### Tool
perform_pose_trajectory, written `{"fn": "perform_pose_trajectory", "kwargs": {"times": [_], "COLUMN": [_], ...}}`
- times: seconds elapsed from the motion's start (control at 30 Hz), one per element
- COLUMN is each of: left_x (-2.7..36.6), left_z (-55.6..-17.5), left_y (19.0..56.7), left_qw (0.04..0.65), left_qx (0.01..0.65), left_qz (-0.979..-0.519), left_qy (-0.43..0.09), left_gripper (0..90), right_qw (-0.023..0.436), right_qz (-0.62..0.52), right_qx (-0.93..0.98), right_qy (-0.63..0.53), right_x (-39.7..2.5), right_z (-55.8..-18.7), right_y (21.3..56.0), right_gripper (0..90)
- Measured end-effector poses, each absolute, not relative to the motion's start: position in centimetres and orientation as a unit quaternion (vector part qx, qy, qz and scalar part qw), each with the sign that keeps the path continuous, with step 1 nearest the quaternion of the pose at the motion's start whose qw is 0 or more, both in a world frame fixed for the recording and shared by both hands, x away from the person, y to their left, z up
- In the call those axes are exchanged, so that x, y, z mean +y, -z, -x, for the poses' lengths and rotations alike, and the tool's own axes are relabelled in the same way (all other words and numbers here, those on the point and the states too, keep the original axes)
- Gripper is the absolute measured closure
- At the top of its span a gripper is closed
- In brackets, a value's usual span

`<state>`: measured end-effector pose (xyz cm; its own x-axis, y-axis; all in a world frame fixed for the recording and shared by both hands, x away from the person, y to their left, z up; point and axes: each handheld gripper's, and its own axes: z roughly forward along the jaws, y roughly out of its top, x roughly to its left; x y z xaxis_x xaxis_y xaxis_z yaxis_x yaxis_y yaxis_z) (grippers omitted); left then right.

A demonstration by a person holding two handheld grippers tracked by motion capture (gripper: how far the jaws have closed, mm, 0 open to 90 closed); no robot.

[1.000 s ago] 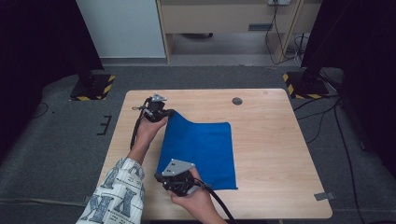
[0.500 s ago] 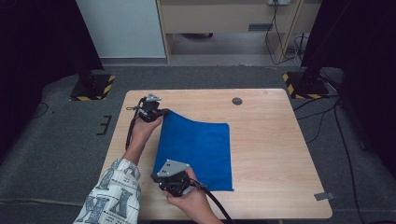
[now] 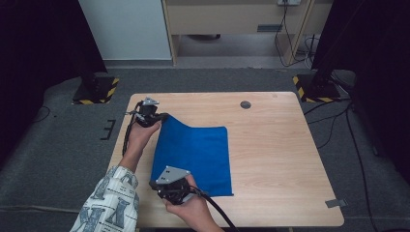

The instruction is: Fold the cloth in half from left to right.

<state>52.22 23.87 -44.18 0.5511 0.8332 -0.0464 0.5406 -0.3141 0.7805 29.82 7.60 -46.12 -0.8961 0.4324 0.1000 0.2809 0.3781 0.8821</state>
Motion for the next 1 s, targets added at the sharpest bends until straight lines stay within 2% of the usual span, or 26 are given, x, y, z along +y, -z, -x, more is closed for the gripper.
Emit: {"fn": "perform_pose_trajectory", "kwargs": {"times": [0.1,0.4,0.7,1.0], "left_x": [23.1,17.7,12.7,10.5], "left_z": [-52.4,-53.4,-54.5,-54.7], "left_y": [44.3,45.6,47.0,47.7], "left_qw": [0.391,0.390,0.387,0.392], "left_qx": [0.435,0.427,0.417,0.415], "left_qz": [-0.790,-0.797,-0.806,-0.807], "left_qy": [-0.183,-0.172,-0.163,-0.152], "left_gripper": [88.6,88.6,88.6,88.6], "right_qw": [0.075,0.088,0.094,0.094], "right_qz": [-0.222,-0.261,-0.279,-0.293], "right_qx": [0.825,0.820,0.822,0.828], "right_qy": [-0.514,-0.502,-0.487,-0.469], "right_x": [6.8,0.7,-2.9,-5.2], "right_z": [-29.9,-29.8,-30.0,-30.0], "right_y": [46.3,46.9,47.6,48.7], "right_gripper": [89.6,89.6,89.6,89.6]}}
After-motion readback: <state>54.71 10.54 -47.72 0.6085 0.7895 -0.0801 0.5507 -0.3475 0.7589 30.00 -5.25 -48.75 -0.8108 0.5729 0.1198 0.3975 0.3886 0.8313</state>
